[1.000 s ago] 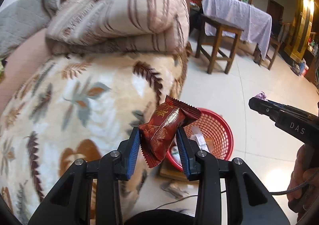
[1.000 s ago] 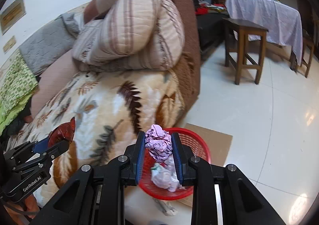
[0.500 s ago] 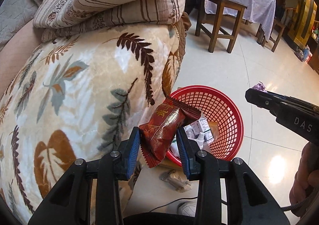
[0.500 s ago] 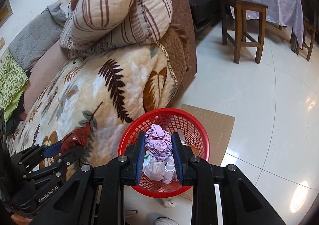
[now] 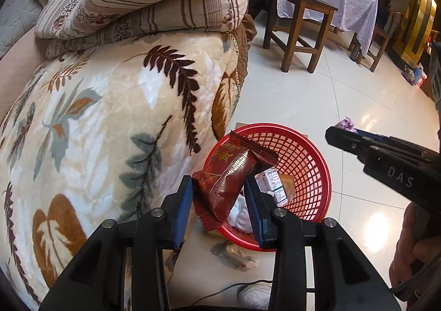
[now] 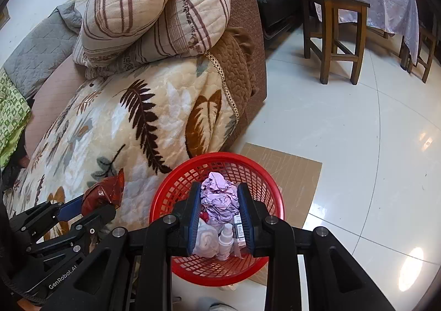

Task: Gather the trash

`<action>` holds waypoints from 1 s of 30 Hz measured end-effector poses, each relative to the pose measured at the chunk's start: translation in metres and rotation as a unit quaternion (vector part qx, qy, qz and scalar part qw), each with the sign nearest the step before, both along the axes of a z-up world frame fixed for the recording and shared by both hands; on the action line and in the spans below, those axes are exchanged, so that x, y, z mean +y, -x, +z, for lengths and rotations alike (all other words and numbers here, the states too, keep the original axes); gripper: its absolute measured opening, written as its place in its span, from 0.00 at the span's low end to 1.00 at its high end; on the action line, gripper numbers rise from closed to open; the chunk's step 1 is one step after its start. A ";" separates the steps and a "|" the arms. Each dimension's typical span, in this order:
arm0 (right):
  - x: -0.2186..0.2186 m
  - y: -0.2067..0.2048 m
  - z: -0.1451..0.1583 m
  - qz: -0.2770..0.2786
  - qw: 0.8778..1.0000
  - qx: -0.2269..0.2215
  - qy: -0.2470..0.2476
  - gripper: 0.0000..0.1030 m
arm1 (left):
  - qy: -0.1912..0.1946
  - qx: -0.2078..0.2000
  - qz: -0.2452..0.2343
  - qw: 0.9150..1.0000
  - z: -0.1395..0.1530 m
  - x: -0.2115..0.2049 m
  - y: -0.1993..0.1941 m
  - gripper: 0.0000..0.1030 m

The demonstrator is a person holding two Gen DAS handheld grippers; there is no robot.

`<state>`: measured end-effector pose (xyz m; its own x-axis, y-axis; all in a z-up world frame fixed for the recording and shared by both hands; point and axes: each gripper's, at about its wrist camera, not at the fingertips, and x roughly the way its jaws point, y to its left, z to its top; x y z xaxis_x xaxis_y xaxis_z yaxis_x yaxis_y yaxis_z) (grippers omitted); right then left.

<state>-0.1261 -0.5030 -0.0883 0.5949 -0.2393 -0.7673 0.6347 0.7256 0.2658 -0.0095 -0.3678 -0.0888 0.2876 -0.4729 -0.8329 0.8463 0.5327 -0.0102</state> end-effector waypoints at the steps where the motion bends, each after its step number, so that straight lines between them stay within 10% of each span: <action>1: -0.001 -0.001 -0.001 0.000 1.000 0.001 0.000 0.29 | 0.001 0.003 0.001 1.000 -0.001 -0.001 -0.001 0.36; 7: -0.006 -0.001 -0.005 -0.003 1.000 0.002 -0.010 0.47 | 0.019 0.014 -0.002 1.000 0.002 -0.002 -0.001 0.63; 20: -0.005 0.014 0.012 -0.032 0.999 0.000 0.014 0.64 | 0.029 0.005 0.004 1.000 0.019 0.014 -0.001 0.66; 30: 0.056 0.033 0.050 -0.096 0.981 0.045 0.161 0.89 | 0.071 -0.065 0.028 0.995 0.070 0.100 0.000 0.83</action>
<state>-0.1592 -0.4467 -0.0379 0.4484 -0.5800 -0.6801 0.7788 0.6269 -0.0211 -0.0091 -0.2677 -0.0190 0.4179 -0.5629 -0.7131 0.8147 0.5795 0.0200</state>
